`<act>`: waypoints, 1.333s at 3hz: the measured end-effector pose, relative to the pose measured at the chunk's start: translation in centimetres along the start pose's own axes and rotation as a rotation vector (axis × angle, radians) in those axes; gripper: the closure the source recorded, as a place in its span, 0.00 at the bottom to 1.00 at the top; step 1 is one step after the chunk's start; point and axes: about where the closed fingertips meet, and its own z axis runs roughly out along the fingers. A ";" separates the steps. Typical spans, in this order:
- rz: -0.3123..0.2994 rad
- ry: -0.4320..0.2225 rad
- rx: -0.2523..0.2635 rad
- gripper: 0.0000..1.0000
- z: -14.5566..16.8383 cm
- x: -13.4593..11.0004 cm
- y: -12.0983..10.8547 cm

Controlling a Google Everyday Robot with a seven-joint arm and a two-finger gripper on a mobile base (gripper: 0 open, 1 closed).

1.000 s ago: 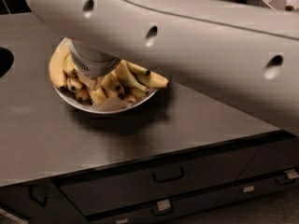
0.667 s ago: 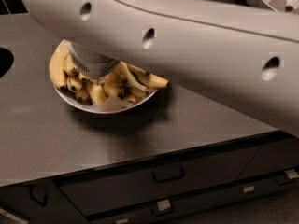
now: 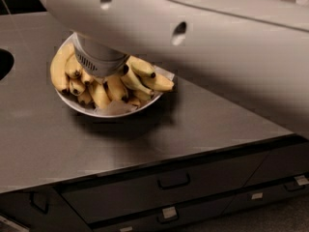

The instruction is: Pick banana from white bowl

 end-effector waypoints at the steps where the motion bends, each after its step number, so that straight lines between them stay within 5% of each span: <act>1: 0.027 -0.140 0.012 1.00 -3.7 1.8 -3.4; 3: 0.156 -0.408 0.060 1.00 -7.8 5.0 -13.0; 4: 0.106 -0.526 -0.089 1.00 -10.1 1.7 -11.3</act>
Offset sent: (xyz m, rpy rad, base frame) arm -0.0375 -0.0759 0.0932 0.5244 -0.2543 0.5505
